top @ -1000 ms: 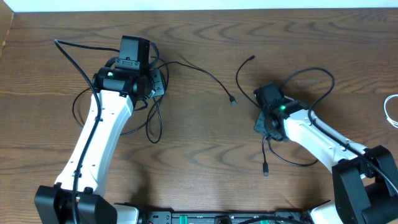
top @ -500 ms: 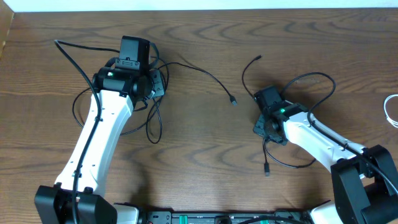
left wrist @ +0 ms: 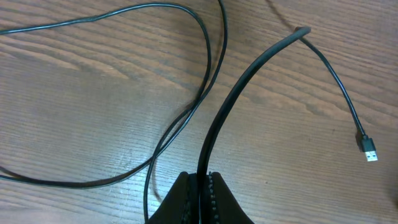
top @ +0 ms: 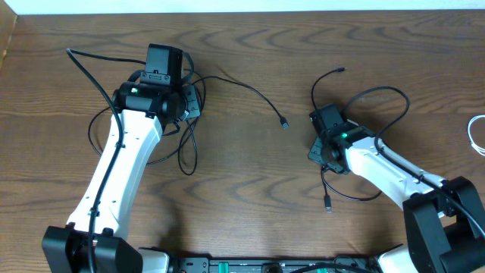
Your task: Untangle cables
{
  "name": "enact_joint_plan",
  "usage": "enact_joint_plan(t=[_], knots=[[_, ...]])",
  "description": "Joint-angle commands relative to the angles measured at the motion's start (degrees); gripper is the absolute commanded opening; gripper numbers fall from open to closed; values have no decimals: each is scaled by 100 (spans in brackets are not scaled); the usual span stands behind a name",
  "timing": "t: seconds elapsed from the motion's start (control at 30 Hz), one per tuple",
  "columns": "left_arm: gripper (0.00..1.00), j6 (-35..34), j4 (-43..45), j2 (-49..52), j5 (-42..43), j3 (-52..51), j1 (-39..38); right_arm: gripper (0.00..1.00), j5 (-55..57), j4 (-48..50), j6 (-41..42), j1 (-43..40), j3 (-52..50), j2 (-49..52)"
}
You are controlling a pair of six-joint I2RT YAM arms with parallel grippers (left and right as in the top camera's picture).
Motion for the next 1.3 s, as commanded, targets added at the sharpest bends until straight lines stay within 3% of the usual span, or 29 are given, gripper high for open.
enact_joint_plan(t=[0.0, 0.37, 0.6, 0.87, 1.27], knots=[[8, 76, -28, -105, -50, 17, 17, 1, 144, -258, -841, -125, 610, -326], [8, 76, -31, -105, -52, 17, 17, 1, 1770, -1484, -2343, -1255, 2697, -1167], [7, 76, -33, -105, -52, 17, 17, 1, 2741, -1408, -2957, -2863, 3281, -1250], [7, 76, -50, -105, -50, 17, 17, 1, 2743, -732, -3215, -4500, 3283, -1134], [7, 79, -48, -105, 61, 17, 17, 1, 2013, -579, -3314, -5390, 3283, 146]])
